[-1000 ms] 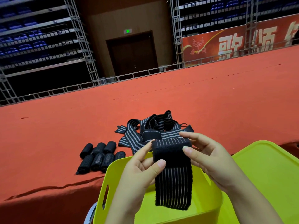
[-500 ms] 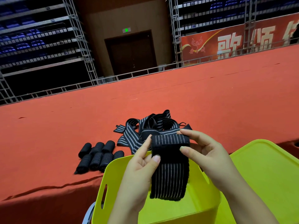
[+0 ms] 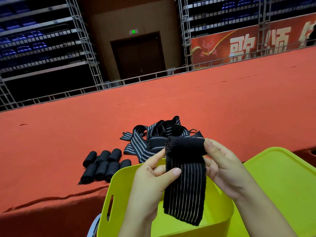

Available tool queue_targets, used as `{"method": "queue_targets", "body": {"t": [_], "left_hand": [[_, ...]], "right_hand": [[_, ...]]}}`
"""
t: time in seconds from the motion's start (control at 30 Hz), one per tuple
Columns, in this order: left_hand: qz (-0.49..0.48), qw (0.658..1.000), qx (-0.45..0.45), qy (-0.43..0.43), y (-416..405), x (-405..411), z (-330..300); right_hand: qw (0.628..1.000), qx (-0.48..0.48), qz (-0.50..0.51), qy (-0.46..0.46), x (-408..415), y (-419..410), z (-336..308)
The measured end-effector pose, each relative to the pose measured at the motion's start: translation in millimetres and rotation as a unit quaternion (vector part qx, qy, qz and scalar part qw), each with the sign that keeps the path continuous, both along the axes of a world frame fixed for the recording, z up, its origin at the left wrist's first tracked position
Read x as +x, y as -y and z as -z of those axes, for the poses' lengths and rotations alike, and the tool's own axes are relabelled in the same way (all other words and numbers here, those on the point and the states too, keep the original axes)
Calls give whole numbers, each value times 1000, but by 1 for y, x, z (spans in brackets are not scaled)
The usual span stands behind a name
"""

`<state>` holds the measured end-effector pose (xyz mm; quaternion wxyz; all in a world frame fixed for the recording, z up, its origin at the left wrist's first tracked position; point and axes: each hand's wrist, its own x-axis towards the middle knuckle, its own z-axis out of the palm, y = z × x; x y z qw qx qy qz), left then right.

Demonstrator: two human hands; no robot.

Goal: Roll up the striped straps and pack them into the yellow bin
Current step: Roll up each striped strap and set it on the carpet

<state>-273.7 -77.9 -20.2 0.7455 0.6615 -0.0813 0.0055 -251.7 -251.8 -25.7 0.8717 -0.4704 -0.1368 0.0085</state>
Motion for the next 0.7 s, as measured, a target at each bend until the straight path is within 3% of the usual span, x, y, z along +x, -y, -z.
{"method": "queue_targets", "body": {"t": [0.13,0.27,0.7], "left_hand": [[8,1000,17,-6,-1,0,1],[15,1000,13,8,-2,0,0],[13,998,-4,57,0,-3,-4]], "right_hand": [[999,8,40,30,1,1,2],[990,-44,98,88,0,-4,5],[959,-153,131,201,-10,0,-2]]}}
